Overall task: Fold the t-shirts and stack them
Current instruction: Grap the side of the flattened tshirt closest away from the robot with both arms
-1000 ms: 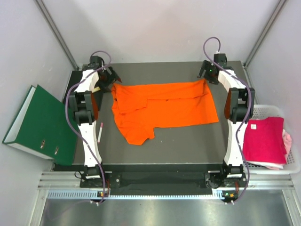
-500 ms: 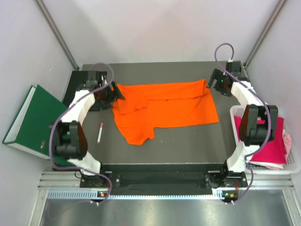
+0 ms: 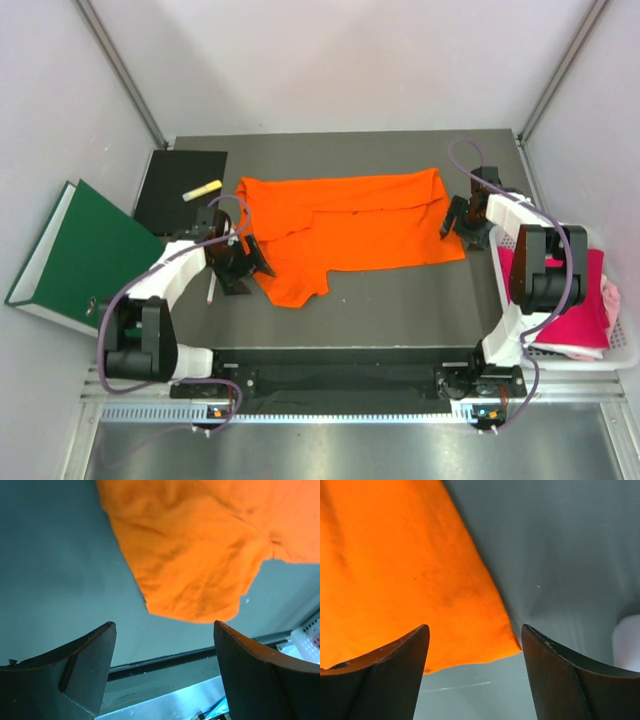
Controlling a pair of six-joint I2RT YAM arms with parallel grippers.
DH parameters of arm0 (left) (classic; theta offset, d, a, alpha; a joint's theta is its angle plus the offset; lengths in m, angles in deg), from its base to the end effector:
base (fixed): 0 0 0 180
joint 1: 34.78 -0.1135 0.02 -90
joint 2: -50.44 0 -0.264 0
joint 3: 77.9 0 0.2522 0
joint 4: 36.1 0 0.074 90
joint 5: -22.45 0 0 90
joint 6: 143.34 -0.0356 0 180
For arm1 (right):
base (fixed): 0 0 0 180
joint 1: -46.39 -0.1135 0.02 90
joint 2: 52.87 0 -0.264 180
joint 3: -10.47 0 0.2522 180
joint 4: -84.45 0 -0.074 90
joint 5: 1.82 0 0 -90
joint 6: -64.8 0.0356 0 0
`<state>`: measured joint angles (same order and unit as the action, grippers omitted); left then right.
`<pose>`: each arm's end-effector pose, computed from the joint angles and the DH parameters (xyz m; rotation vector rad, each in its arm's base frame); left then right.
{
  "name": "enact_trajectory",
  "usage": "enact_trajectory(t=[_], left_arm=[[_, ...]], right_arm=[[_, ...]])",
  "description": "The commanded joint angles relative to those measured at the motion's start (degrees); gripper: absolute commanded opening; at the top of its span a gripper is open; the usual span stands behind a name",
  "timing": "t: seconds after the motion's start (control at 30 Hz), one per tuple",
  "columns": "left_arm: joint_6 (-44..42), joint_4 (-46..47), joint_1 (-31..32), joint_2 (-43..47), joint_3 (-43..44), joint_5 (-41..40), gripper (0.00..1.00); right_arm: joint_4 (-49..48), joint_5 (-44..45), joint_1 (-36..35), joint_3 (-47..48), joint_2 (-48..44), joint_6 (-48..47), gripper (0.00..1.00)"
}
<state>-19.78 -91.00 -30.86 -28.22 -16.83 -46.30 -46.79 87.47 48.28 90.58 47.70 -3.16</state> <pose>0.2393 -0.0293 0.1939 -0.6608 2.8251 -0.6587 0.3434 -0.0109 0.1824 0.5742 2.7249 0.1063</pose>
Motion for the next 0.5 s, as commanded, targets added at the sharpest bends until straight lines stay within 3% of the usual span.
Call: enact_trajectory(t=[0.0,0.17,0.3,0.4,0.43,0.47], left_arm=[[0.9,-1.6,2.4,3.9,-1.4,2.2,0.83],[1.9,-1.7,6.7,3.7,-2.2,1.7,0.85],[2.2,-1.3,12.7,1.1,-1.8,0.9,0.96],[2.5,-1.4,16.1,-0.7,-0.4,-0.3,0.96],[2.5,-1.5,16.7,-1.1,0.1,-0.7,0.96],[2.6,-1.7,17.3,-1.2,0.5,-1.0,0.96]], right_arm=[[2.3,4.7,-0.2,0.5,-0.1,-0.6,0.74],[3.2,7.7,-0.2,-0.3,0.2,-0.9,0.72],[3.1,8.2,-0.3,-0.7,1.8,-1.0,0.65],[1.1,6.3,-0.3,-1.7,3.0,-1.2,0.38],[0.1,4.9,-0.3,-2.2,3.4,-1.4,0.19],[-0.6,4.1,-0.3,-2.4,4.1,-1.3,0.11]])
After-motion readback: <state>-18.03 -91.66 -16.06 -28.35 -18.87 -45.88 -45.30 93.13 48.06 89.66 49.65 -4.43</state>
